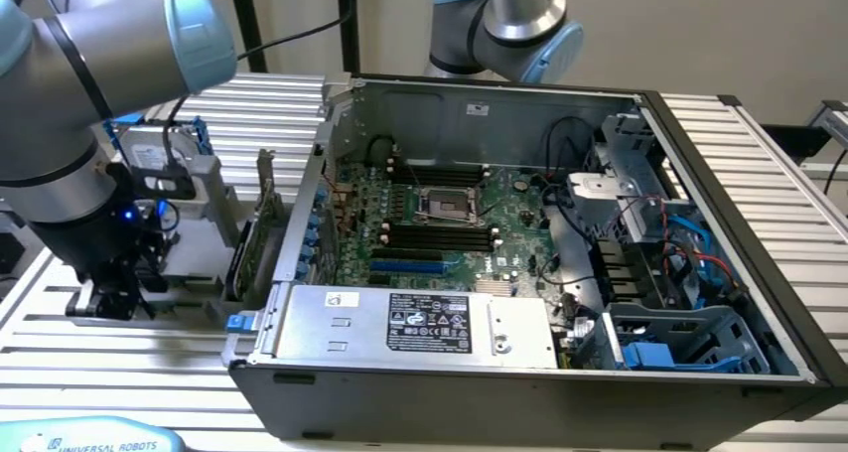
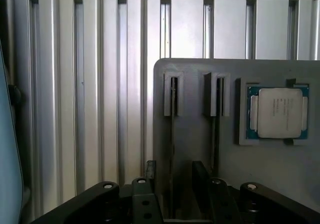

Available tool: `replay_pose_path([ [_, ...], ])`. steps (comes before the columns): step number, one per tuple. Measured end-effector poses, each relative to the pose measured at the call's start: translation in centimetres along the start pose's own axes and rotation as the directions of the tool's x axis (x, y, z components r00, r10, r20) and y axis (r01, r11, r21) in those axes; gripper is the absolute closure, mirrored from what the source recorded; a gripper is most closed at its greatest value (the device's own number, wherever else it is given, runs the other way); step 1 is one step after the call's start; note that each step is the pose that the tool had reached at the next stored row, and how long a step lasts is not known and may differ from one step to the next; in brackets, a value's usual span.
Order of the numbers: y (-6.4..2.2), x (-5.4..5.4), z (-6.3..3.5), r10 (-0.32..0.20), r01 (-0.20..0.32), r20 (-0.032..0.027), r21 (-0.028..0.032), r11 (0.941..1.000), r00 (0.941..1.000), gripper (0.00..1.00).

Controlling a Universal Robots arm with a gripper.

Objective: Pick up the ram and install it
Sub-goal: 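Pick up the ram and move it above insertion slot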

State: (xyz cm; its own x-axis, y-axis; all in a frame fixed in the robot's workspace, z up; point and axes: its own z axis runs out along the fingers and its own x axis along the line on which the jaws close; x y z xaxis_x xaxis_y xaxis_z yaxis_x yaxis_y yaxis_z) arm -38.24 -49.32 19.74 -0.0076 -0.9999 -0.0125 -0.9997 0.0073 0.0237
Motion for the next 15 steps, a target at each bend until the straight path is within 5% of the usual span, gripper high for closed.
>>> replay_pose_path([
  [15, 0.23, -0.01, 0.20, 0.000, 0.000, 0.0001, 0.0001, 1.0000, 1.0000, 0.60],
])
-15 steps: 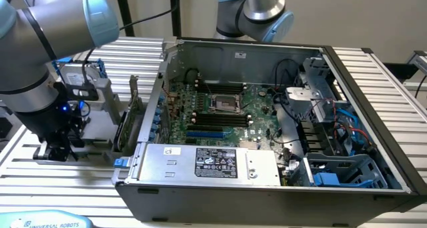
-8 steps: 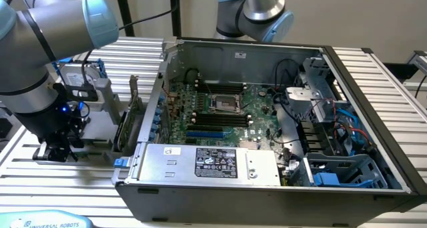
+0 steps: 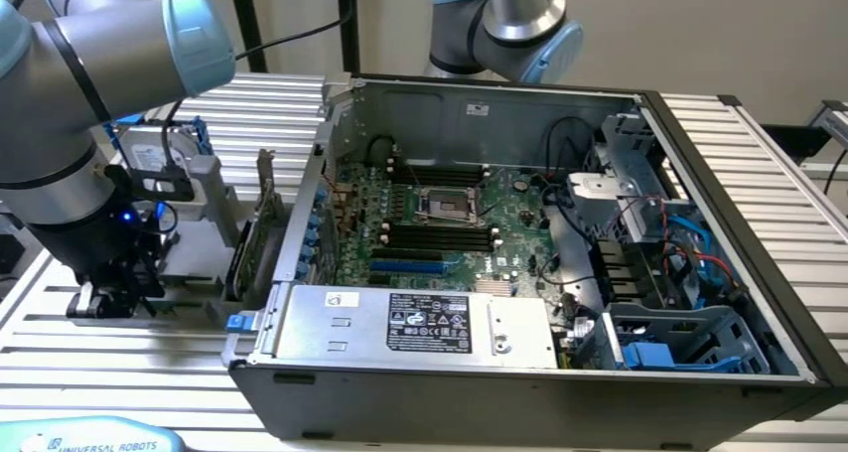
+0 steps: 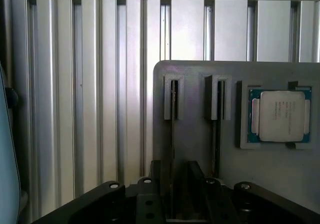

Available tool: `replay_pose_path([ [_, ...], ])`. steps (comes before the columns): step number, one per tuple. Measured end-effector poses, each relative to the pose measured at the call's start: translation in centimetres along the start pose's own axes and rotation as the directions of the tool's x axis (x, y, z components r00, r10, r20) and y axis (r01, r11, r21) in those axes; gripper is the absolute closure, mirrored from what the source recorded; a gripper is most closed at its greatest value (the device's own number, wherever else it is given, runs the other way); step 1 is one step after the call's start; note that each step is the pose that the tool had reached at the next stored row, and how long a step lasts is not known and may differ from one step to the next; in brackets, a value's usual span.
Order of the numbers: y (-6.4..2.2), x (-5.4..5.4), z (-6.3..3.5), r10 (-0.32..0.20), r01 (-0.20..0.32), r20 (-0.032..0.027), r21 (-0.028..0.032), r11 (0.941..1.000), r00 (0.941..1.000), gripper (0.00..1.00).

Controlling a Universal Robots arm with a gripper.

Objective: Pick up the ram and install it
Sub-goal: 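Pick up the ram and move it above insertion slot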

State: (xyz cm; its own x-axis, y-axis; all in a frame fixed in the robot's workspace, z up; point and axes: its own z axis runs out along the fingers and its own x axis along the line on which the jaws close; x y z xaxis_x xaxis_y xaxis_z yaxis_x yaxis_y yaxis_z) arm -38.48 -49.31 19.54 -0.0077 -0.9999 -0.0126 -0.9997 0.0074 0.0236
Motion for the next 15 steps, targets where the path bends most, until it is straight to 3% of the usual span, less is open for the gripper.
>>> replay_pose_path([
  [1, 0.00, 0.00, 0.00, 0.000, 0.000, 0.0000, 0.0000, 1.0000, 1.0000, 0.67],
  [12, -0.13, 0.00, 0.00, 0.000, 0.000, 0.0000, 0.0000, 1.0000, 1.0000, 0.67],
  [15, -0.13, 0.00, 0.00, 0.000, 0.000, 0.0000, 0.0000, 1.0000, 1.0000, 0.76],
])
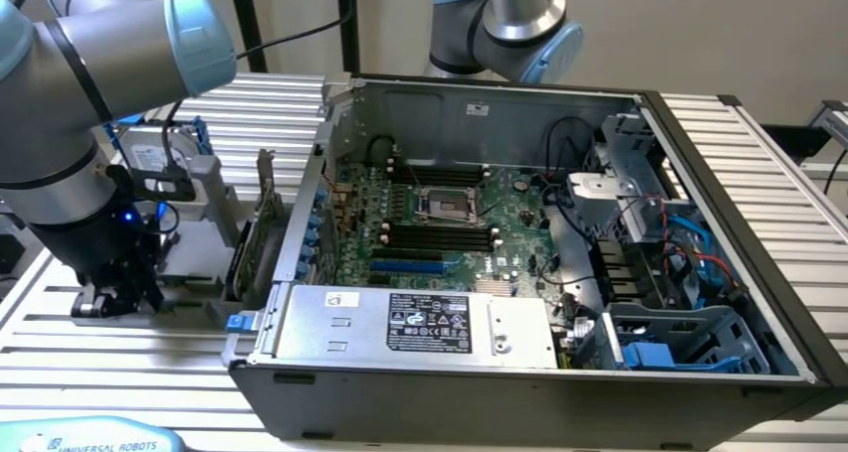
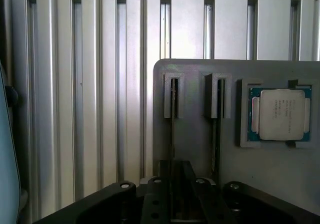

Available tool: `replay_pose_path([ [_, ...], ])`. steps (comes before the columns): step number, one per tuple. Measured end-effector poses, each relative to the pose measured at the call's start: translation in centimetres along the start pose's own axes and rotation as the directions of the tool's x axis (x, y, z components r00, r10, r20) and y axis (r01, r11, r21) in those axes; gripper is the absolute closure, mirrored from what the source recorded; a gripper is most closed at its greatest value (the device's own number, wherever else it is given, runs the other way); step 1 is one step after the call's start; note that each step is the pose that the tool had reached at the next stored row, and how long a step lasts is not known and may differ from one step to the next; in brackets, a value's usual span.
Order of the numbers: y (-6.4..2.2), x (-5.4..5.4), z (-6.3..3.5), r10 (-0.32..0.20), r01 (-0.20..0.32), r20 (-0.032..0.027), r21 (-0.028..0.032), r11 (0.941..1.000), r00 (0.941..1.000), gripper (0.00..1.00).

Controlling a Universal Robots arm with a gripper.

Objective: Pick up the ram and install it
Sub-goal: 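Pick up the ram and move it above insertion slot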

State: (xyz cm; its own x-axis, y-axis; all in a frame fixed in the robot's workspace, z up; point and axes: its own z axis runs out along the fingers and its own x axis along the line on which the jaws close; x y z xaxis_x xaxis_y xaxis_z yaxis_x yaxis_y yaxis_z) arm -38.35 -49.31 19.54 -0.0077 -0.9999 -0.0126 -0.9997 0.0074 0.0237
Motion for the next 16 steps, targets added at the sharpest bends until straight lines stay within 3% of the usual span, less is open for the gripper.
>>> replay_pose_path([
  [1, 0.00, 0.00, 0.00, 0.000, 0.000, -0.0002, 0.0000, 1.0000, 1.0000, 0.76],
  [2, 0.00, 0.00, 0.00, 0.000, 0.000, -0.0002, 0.0000, 1.0000, 1.0000, 0.82],
  [8, 0.00, 0.00, 0.00, 0.000, 0.000, -0.0003, 0.0000, 1.0000, 1.0000, 0.87],
  [16, 0.00, 0.00, 0.00, 0.000, 0.000, -0.0003, 0.0000, 1.0000, 1.0000, 0.87],
])
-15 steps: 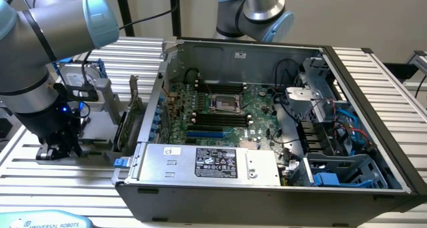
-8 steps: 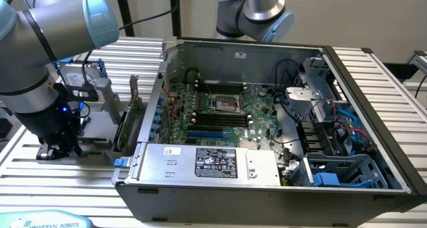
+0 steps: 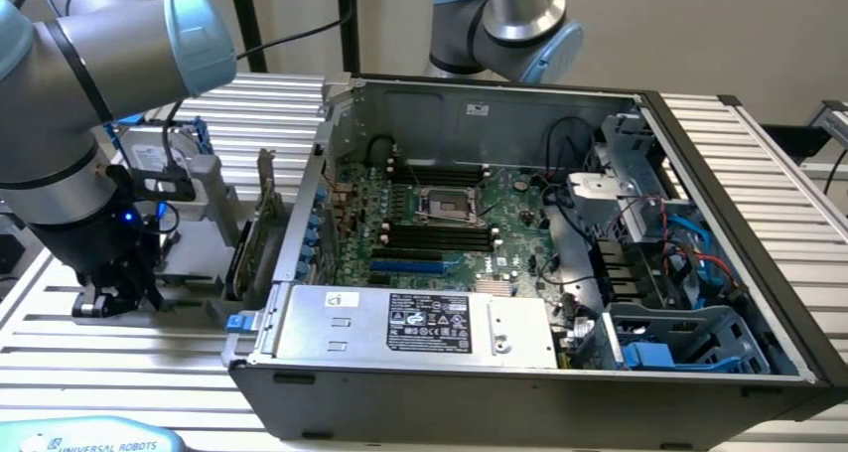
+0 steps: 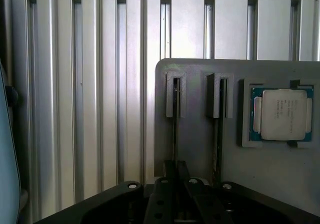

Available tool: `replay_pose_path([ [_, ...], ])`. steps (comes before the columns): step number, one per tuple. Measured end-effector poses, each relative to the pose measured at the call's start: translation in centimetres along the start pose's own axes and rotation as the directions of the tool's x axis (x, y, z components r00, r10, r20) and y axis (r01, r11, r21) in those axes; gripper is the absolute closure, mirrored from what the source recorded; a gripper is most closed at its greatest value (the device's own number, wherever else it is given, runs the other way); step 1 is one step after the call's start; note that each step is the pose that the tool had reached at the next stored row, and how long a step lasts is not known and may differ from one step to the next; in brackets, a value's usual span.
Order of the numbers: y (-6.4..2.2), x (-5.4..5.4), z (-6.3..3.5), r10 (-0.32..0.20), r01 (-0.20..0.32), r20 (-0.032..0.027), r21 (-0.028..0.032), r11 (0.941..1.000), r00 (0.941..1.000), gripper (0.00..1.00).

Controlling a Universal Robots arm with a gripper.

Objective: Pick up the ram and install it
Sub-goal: 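Pick up the ram and move it above insertion slot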

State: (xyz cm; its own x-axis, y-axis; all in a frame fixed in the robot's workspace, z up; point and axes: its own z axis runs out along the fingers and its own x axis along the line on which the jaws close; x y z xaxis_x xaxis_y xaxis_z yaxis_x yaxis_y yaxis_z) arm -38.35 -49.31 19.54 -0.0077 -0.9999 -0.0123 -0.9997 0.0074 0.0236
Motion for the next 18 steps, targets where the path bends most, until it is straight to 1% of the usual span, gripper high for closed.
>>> replay_pose_path([
  [5, 0.00, 0.0, -0.06, 0.000, 0.000, 0.0000, 0.0000, 1.0000, 1.0000, 0.87],
  [9, 0.01, 0.0, -0.58, 0.000, 0.000, 0.0001, 0.0000, 1.0000, 1.0000, 0.87],
  [12, 0.03, 0.0, -1.40, 0.000, 0.000, -0.0001, 0.0000, 1.0000, 1.0000, 0.87],
  [18, 0.10, -0.1, -4.08, 0.000, 0.000, -0.0001, 0.0000, 1.0000, 1.0000, 0.87],
])
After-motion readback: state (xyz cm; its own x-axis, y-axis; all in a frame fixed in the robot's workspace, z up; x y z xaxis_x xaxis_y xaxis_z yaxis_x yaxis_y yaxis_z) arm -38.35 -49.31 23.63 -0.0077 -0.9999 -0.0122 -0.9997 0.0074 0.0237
